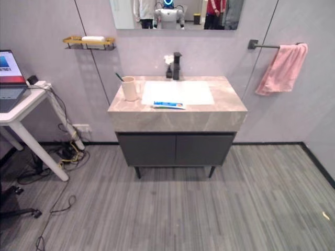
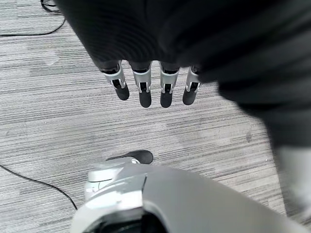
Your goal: Put brush and paste in cup on sink, flatten towel.
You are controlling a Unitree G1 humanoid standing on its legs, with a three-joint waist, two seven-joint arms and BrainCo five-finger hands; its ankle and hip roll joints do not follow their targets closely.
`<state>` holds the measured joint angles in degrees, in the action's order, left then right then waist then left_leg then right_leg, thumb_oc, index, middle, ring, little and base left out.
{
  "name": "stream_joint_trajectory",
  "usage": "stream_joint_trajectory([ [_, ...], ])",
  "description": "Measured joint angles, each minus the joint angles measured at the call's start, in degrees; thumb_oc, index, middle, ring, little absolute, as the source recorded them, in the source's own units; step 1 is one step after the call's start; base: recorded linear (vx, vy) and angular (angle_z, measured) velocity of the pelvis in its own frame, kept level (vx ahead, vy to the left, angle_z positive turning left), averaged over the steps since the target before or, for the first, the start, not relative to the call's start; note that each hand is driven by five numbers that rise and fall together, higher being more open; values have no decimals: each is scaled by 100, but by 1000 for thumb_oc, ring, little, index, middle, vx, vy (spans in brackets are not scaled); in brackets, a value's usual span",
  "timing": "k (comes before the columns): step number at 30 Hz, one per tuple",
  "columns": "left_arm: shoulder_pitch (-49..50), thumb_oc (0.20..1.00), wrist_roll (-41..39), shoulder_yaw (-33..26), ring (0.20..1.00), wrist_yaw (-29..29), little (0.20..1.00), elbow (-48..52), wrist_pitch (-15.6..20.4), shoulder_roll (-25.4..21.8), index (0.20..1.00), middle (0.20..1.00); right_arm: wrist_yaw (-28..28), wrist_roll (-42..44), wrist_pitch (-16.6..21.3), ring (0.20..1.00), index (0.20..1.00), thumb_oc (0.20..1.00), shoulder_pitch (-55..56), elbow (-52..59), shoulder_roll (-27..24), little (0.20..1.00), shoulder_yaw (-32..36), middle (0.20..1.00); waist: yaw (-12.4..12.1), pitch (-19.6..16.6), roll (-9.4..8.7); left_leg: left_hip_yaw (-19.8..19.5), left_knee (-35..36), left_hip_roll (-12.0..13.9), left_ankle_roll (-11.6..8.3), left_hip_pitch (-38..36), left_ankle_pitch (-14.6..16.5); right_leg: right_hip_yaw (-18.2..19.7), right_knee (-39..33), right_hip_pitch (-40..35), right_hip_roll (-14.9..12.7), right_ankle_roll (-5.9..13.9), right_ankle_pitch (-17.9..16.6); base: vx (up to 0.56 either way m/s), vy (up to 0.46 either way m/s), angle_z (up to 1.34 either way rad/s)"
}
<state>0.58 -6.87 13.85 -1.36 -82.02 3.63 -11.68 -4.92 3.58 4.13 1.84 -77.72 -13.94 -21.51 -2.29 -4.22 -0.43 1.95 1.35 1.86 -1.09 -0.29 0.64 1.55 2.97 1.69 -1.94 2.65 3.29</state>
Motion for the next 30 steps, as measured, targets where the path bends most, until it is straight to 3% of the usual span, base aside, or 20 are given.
stream_joint_trajectory([
  [7, -79, 1000, 11, 101, 1000, 53, 1000, 219, 140, -59, 1000, 1000, 110, 20, 97, 1000, 1000, 1000, -151, 313, -19, 1000, 6, 1000, 11, 198, 39, 33, 184, -7, -23, -177, -31, 7, -552, -363, -3, -15, -300, -21, 0, -1],
  [13, -115, 1000, 73, 104, 1000, 108, 1000, 223, 141, -44, 1000, 1000, 108, -38, 121, 1000, 1000, 1000, -190, 310, -44, 1000, -136, 1000, 22, 355, 92, 44, 274, -1, -36, -312, -38, 10, -729, -533, 7, -15, -362, 0, 0, 0],
  [24, -145, 1000, 70, 100, 1000, 84, 1000, 220, 145, -133, 1000, 1000, 110, -344, 124, 1000, 1000, 1000, -210, 296, -49, 1000, -158, 1000, 10, 399, -98, 64, 329, -5, -46, -379, -42, 28, -743, -573, -1, -8, -360, 0, 0, 0],
  [30, -116, 1000, 69, 94, 1000, 36, 1000, 213, 146, -144, 1000, 1000, 60, -222, 126, 1000, 1000, 1000, -205, 61, 20, 1000, -30, 1000, 0, 389, -117, 149, 370, -7, -45, -455, -41, 105, -745, -587, -1, -2, -364, 12, 19, -7],
])
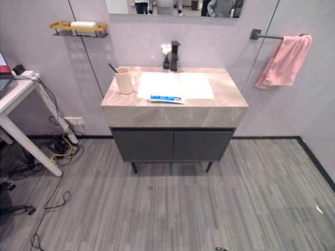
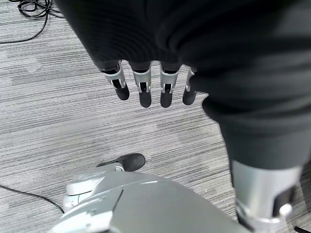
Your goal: Put brush and paste in cup on sink, flatten towel.
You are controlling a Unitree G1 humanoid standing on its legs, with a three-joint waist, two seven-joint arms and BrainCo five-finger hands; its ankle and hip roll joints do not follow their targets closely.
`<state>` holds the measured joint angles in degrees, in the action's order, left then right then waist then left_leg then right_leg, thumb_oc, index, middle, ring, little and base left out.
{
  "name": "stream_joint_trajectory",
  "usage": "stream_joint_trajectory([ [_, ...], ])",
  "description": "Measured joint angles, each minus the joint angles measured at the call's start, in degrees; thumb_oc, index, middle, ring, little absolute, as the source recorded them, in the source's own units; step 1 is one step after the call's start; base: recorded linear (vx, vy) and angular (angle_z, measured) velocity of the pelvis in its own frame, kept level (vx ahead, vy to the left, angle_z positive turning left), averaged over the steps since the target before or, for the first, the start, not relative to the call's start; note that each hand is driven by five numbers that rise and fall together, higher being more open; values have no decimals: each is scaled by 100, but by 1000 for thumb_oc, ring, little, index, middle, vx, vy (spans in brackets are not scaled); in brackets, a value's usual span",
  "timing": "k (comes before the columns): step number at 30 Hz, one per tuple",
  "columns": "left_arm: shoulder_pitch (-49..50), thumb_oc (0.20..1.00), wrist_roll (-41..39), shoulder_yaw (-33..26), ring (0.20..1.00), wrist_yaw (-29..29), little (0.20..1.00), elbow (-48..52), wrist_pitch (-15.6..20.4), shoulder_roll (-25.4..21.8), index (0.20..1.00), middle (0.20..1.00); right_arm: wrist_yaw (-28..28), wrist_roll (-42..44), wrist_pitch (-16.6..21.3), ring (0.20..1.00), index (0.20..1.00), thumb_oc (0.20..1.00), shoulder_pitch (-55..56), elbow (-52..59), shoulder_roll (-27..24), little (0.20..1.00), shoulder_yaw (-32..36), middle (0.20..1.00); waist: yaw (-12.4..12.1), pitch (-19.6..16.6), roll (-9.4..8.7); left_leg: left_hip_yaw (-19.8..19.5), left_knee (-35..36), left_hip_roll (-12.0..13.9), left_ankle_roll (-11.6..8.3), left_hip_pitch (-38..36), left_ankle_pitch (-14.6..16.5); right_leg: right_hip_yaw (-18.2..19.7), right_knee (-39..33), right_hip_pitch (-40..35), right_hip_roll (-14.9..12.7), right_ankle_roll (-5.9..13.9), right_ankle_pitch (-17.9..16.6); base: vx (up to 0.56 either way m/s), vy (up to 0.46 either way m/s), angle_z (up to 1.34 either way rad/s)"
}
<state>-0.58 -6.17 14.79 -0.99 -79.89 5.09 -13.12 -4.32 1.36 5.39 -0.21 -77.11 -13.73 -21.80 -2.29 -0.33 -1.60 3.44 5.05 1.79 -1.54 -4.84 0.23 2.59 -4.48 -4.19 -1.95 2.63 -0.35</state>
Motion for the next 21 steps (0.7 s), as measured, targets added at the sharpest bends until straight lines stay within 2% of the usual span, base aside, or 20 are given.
stream_joint_trajectory([
  [13, 11, 1000, 58, 18, 1000, -13, 1000, 3, -3, -9, 1000, 1000, -117, 361, -19, 1000, 1000, 1000, 13, -86, 29, 1000, 145, 1000, 2, -37, -33, 22, 1, -45, 3, -19, 0, 31, 34, 11, -14, 7, -19, -6, 39, -1],
  [21, -58, 1000, 230, 178, 1000, 74, 1000, 55, 31, -12, 1000, 1000, -69, 512, 51, 1000, 1000, 1000, 22, 391, 30, 1000, 128, 1000, 5, 14, 20, 169, 3, -53, 41, 7, 4, 180, 246, 203, -33, 40, -2, -35, 48, -10],
])
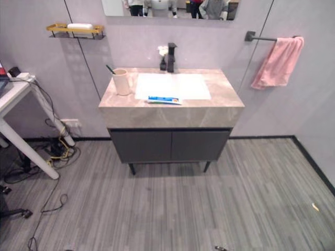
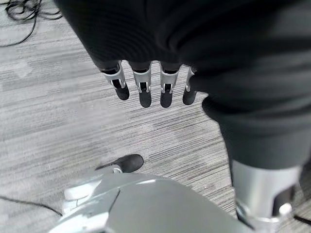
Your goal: Put brush and paste in cup on sink, flatten towel.
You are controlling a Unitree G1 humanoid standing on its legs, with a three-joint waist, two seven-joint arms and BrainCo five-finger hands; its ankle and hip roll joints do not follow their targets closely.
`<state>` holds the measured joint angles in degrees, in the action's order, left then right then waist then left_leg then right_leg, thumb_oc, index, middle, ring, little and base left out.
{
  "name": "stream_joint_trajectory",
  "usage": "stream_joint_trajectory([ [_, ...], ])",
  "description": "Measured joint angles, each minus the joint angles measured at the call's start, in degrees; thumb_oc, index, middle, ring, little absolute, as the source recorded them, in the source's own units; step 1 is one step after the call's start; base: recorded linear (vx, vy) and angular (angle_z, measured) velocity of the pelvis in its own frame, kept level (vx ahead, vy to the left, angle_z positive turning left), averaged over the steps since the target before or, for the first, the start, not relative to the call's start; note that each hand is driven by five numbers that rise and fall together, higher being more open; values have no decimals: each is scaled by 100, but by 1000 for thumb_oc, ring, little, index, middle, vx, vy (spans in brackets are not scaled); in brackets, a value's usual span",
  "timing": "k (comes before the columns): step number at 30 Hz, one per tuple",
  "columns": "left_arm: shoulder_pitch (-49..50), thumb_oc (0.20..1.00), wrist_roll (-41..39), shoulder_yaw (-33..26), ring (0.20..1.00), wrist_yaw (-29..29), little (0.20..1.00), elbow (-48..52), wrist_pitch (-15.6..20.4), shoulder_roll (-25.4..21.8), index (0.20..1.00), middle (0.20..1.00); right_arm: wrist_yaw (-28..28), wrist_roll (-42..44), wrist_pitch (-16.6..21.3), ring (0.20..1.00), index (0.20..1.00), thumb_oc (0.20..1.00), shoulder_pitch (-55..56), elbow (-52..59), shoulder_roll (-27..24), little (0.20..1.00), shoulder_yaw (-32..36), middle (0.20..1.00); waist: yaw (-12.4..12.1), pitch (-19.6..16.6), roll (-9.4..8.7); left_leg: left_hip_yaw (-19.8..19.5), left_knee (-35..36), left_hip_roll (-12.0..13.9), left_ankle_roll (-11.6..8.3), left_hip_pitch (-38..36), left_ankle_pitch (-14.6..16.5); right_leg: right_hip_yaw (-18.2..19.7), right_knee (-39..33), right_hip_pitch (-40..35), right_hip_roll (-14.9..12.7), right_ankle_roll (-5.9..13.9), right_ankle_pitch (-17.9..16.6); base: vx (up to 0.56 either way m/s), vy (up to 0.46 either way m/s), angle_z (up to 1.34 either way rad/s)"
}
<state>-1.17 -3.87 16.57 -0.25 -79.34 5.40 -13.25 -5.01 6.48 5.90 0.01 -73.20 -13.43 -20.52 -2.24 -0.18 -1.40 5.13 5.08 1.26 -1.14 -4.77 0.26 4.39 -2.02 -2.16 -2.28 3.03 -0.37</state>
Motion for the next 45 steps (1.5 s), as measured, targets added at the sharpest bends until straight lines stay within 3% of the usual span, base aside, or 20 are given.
stream_joint_trajectory([
  [6, -2, 1000, 1, 4, 1000, 11, 1000, -2, 11, 2, 1000, 1000, 80, -173, 12, 1000, 1000, 1000, -12, -21, -1, 1000, -286, 1000, -9, 23, 6, 13, 1, -30, 20, -2, -4, 1, -4, 7, -42, 28, 4, -3, 13, -1],
  [15, -162, 1000, 2, 57, 1000, 129, 1000, -1, 68, 6, 1000, 1000, 239, -507, 20, 1000, 1000, 1000, -274, -99, -25, 1000, -314, 1000, -17, 382, -8, 33, -49, -190, 166, 93, 11, 29, 354, 260, -146, 139, 68, -27, 78, -2],
  [22, -284, 1000, 60, 99, 1000, 127, 1000, -47, 81, -2, 1000, 1000, 244, -497, 46, 1000, 1000, 1000, -401, -153, -89, 1000, -197, 1000, 7, 569, 59, 4, -52, -385, 419, 82, 36, 52, 1496, 781, -291, 270, 220, 2, 150, -4],
  [25, -402, 1000, 237, 199, 1000, 131, 1000, -43, 92, -82, 1000, 1000, 240, -500, 79, 1000, 1000, 1000, -472, 172, -145, 1000, -273, 1000, 24, 778, -33, 29, -254, -546, 568, 154, 101, 21, 2586, 1424, -380, 290, 206, 5, 125, -15],
  [27, -443, 1000, 277, 203, 1000, 130, 1000, -44, 90, -128, 1000, 1000, 224, -499, 149, 1000, 1000, 1000, -471, 216, -160, 1000, -248, 1000, 50, 848, -19, 4, -285, -565, 645, 192, 122, 11, 2907, 1638, -317, 388, 414, 96, 85, -6],
  [30, -438, 1000, 282, 214, 1000, 128, 1000, -58, 87, -220, 1000, 1000, 219, -505, 187, 1000, 1000, 1000, -388, 233, -160, 1000, -258, 1000, 118, 899, -92, 9, -310, -596, 819, 223, 153, -53, 2838, 1894, -80, 378, 607, 111, 25, -2],
  [34, -536, 1000, 349, 206, 1000, 126, 1000, -166, 65, -191, 1000, 1000, 223, -508, 186, 1000, 1000, 1000, -276, 130, -184, 1000, -224, 1000, 392, 966, -107, -128, -502, -722, 1007, 267, 331, -144, 1306, 2397, -55, 625, 24, 289, 14, 17],
  [36, -530, 1000, 454, 147, 1000, 128, 1000, -280, 59, -174, 1000, 1000, 224, -508, 176, 1000, 1000, 1000, -218, 108, -176, 1000, -212, 1000, 487, 944, -170, -204, -483, -809, 937, -23, 542, -54, 751, 2421, -62, 574, -300, 317, -29, 28],
  [39, -490, 1000, 463, 151, 1000, 129, 1000, -254, 63, -137, 1000, 1000, 225, -509, 160, 1000, 1000, 1000, -81, 101, -181, 1000, -214, 1000, 491, 818, -193, -366, -522, -822, 835, -179, 780, -154, 743, 2366, -70, 516, -392, 224, -70, 32],
  [40, -403, 1000, 493, 172, 1000, 126, 1000, -270, 60, -130, 1000, 1000, 218, -559, 136, 1000, 1000, 1000, 58, 95, -191, 1000, -233, 1000, 511, 635, -258, -594, -596, -810, 631, -327, 1018, -201, 832, 2189, -70, 432, -443, 129, -58, 57],
  [41, -389, 1000, 494, 199, 1000, 125, 1000, -279, 59, -108, 1000, 1000, 218, -573, 128, 1000, 1000, 1000, 116, 84, -214, 1000, -252, 1000, 526, 600, -246, -688, -752, -740, 504, -333, 1131, -224, 819, 2112, -17, 261, -752, 144, -78, 61],
  [43, -382, 1000, 494, 229, 1000, 126, 1000, -277, 61, -4, 1000, 1000, 206, -644, 112, 1000, 1000, 1000, 119, 69, -306, 1000, -270, 1000, 488, 505, -55, -801, -891, -495, 279, -435, 1269, -383, 834, 1968, 207, -144, -865, 276, -175, 25],
  [45, -329, 1000, 496, 216, 1000, 119, 1000, -325, 56, 60, 1000, 1000, 130, -757, 69, 1000, 1000, 1000, -21, 34, -422, 1000, -377, 1000, 490, 361, 155, -942, -961, -157, 84, -520, 1265, -616, 692, 1689, 442, -324, -739, 265, -195, 17],
])
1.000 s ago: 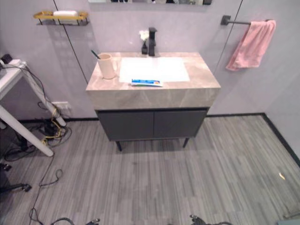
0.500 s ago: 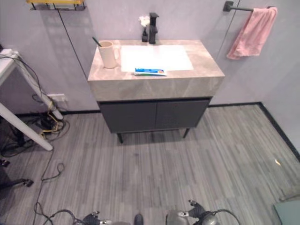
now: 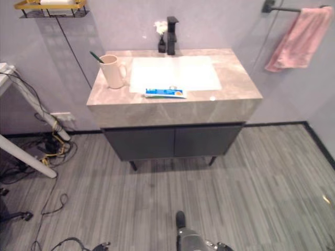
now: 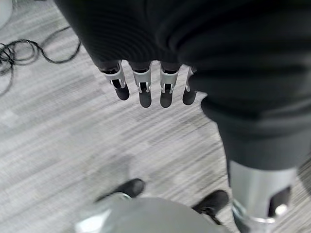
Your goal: Put brush and paste in cup on sink, flatten towel.
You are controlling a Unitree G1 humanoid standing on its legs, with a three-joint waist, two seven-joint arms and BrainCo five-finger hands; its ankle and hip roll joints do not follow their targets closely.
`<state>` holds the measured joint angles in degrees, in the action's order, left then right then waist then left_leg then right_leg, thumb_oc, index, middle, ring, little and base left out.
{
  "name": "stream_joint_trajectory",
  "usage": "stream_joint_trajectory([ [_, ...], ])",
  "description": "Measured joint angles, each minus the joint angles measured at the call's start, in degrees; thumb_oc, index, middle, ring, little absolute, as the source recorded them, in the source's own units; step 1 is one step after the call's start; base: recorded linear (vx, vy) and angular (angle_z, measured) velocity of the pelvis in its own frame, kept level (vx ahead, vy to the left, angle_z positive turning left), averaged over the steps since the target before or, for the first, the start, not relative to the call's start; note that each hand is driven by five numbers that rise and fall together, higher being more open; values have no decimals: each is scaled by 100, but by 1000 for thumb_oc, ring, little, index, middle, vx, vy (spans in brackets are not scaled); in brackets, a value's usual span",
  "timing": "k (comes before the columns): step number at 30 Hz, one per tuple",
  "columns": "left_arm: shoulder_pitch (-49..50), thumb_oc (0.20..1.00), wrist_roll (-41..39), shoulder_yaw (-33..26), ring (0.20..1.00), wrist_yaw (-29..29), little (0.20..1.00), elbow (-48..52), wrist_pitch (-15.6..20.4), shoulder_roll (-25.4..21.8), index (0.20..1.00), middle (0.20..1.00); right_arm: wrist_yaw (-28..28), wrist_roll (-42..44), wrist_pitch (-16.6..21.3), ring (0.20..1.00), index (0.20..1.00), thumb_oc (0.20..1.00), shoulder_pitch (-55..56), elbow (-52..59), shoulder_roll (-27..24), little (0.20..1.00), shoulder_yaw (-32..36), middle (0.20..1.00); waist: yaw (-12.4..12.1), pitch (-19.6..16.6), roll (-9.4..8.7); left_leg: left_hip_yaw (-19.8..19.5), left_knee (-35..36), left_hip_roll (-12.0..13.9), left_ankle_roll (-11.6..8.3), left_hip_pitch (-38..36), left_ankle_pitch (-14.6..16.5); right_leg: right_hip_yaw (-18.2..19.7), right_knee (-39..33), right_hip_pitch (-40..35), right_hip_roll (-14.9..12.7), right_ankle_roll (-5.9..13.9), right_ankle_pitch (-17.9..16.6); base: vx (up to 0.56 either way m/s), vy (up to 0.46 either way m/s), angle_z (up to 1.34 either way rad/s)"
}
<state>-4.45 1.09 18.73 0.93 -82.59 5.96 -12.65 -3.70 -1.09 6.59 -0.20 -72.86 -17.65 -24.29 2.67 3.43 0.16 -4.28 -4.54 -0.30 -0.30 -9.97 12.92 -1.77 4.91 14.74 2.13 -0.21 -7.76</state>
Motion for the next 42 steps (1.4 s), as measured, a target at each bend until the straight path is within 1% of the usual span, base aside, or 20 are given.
stream_joint_trajectory([
  [6, -204, 1000, -1, -50, 1000, 2, 1000, -25, 3, -84, 1000, 1000, -38, -179, -11, 1000, 1000, 1000, -278, 176, -193, 1000, -165, 1000, 21, -219, 38, -506, -514, 353, -504, 75, -208, -234, -80, -332, 314, -233, 456, 202, -173, 17],
  [8, -237, 1000, 0, -146, 1000, 4, 1000, -29, -4, -95, 1000, 1000, -52, -179, -1, 1000, 1000, 1000, -273, 260, -248, 1000, -139, 1000, 12, -181, -76, -499, -1871, 238, -949, 708, -305, -209, -137, -475, 337, -339, 520, 134, -189, 5],
  [9, -223, 1000, 0, -170, 1000, 8, 1000, -38, -6, -103, 1000, 1000, -46, -171, -1, 1000, 1000, 1000, -267, 253, -254, 1000, -111, 1000, -45, -141, -158, -501, -2863, 145, -1372, 1184, -592, -169, -170, -567, 318, -438, 582, 93, -184, -6],
  [10, -232, 1000, 1, -167, 1000, 9, 1000, -69, -14, -99, 1000, 1000, -31, -148, -2, 1000, 1000, 1000, -255, 242, -270, 1000, -112, 1000, -48, -58, -244, -527, -3713, 47, -1499, 1652, -1064, -167, -193, -665, 299, -543, 617, 126, -152, -5],
  [12, -410, 1000, -32, -225, 1000, 55, 1000, 8, 1, -174, 1000, 1000, 39, -147, -5, 1000, 1000, 1000, -247, 393, -332, 1000, -202, 1000, -33, 114, -415, -286, -4690, 9, -1205, 2492, -1080, -185, -122, -670, 243, -751, 750, 213, -69, 8],
  [13, -489, 1000, -33, -227, 1000, 79, 1000, 92, -3, -265, 1000, 1000, 95, -149, 2, 1000, 1000, 1000, -186, 509, -352, 1000, -224, 1000, -39, 223, -494, -60, -4530, 58, -931, 2727, -910, -176, -132, -689, 215, -771, 804, 183, -30, 14],
  [14, -533, 1000, -44, -224, 1000, 187, 1000, 302, -5, -378, 1000, 1000, 143, -148, 49, 1000, 1000, 1000, -95, 747, -404, 1000, -85, 1000, -23, 346, -573, 263, -3539, 77, -587, 2945, -680, -133, -278, -760, 180, -791, 856, 275, 9, 6],
  [16, -597, 1000, -67, -210, 1000, 314, 1000, 472, 15, -384, 1000, 1000, 272, -147, 86, 1000, 1000, 1000, -27, 870, -584, 1000, 5, 1000, -57, 564, -416, 515, -1871, 28, -594, 3134, -696, -49, -493, -1009, 209, -671, 844, 325, 57, -12],
  [18, -592, 1000, -76, -195, 1000, 398, 1000, 441, 55, -342, 1000, 1000, 359, -146, 103, 1000, 1000, 1000, -19, 805, -607, 1000, -7, 1000, -230, 643, -281, 806, 339, -7, -609, 3259, -1140, -21, -983, -1310, 224, -569, 883, 485, 92, -34],
  [21, -334, 1000, -101, -234, 1000, 438, 1000, 269, 107, -251, 1000, 1000, 343, -280, 102, 1000, 1000, 1000, -406, 379, -520, 1000, -397, 1000, -707, 846, 33, 119, 984, 203, -664, 3340, -1560, 657, -975, -1904, 520, -501, 1057, 416, 119, -115],
  [23, 262, 1000, -95, -376, 1000, 438, 1000, 202, 88, -261, 1000, 1000, 352, -429, 183, 1000, 1000, 1000, -256, 866, -548, 1000, -519, 1000, -731, 527, -46, 205, 243, 8, -233, 3203, -1758, 1061, -961, -2445, 382, -366, 1394, 433, 304, -134],
  [25, 466, 1000, -93, -358, 1000, 450, 1000, 94, 106, -333, 1000, 1000, 344, -538, 248, 1000, 1000, 1000, 265, 1368, -345, 1000, -607, 1000, -638, -77, -328, 452, 610, -180, 448, 2393, -2278, 1072, 530, -2254, 196, 295, 1961, 415, 462, -67],
  [26, 217, 1000, -91, -139, 1000, 493, 1000, 159, 147, -341, 1000, 1000, 340, -572, 222, 1000, 1000, 1000, 255, 1385, -301, 1000, -660, 1000, -601, -185, -480, 508, 594, -400, 670, 2294, -2073, 1050, 874, -1953, -108, 467, 2117, 215, 329, -21],
  [30, -116, 1000, -51, 44, 1000, 440, 1000, 210, 81, -232, 1000, 1000, 333, -822, 222, 1000, 1000, 1000, -119, 1643, -313, 1000, -869, 1000, -596, -129, -373, 723, 550, -539, 761, 2199, -1844, 1185, 1310, -1221, -515, 699, 2176, 107, 134, -22],
  [33, 218, 1000, -47, 67, 1000, 514, 1000, 529, 94, -351, 1000, 1000, 320, -942, 302, 1000, 1000, 1000, -126, 1889, -311, 1000, -872, 1000, -765, -72, -314, 768, 575, -565, 750, 1905, -1649, 1191, 2267, -642, -476, 990, 1966, 55, 99, -9],
  [35, 235, 1000, -48, 64, 1000, 518, 1000, 575, 104, -406, 1000, 1000, 339, -939, 303, 1000, 1000, 1000, -128, 1844, -311, 1000, -864, 1000, -743, 110, -341, 794, 579, -566, 720, 1823, -1552, 1018, 2508, -245, -453, 980, 1964, 145, 71, -13],
  [37, 207, 1000, -48, 67, 1000, 523, 1000, 490, 117, -384, 1000, 1000, 350, -937, 311, 1000, 1000, 1000, -72, 1816, -305, 1000, -839, 1000, -645, 249, -325, 786, 643, -513, 789, 1756, -1483, 768, 1983, 22, -412, 801, 1975, 201, -55, -24],
  [39, 4, 1000, -49, -42, 1000, 519, 1000, 121, 92, -186, 1000, 1000, 422, -890, 340, 1000, 1000, 1000, -266, 1439, -272, 1000, -842, 1000, -417, 382, -170, 735, 665, -338, 722, 1687, -1485, 645, 87, 205, -505, 963, 1160, 118, -156, 18],
  [40, 151, 1000, -48, -158, 1000, 526, 1000, 166, 105, -234, 1000, 1000, 436, -933, 311, 1000, 1000, 1000, -191, 1394, -243, 1000, -869, 1000, -373, 366, -272, 542, 675, -380, 607, 1502, -1438, 830, 471, 223, -636, 857, 935, 127, -327, 81],
  [42, 299, 1000, -48, -218, 1000, 550, 1000, 236, 131, -297, 1000, 1000, 422, -1042, 333, 1000, 1000, 1000, -164, 1380, -245, 1000, -849, 1000, -613, 241, -429, 451, 585, -291, 301, 1412, -1404, 751, 567, -144, -449, 684, 956, 91, -378, 48],
])
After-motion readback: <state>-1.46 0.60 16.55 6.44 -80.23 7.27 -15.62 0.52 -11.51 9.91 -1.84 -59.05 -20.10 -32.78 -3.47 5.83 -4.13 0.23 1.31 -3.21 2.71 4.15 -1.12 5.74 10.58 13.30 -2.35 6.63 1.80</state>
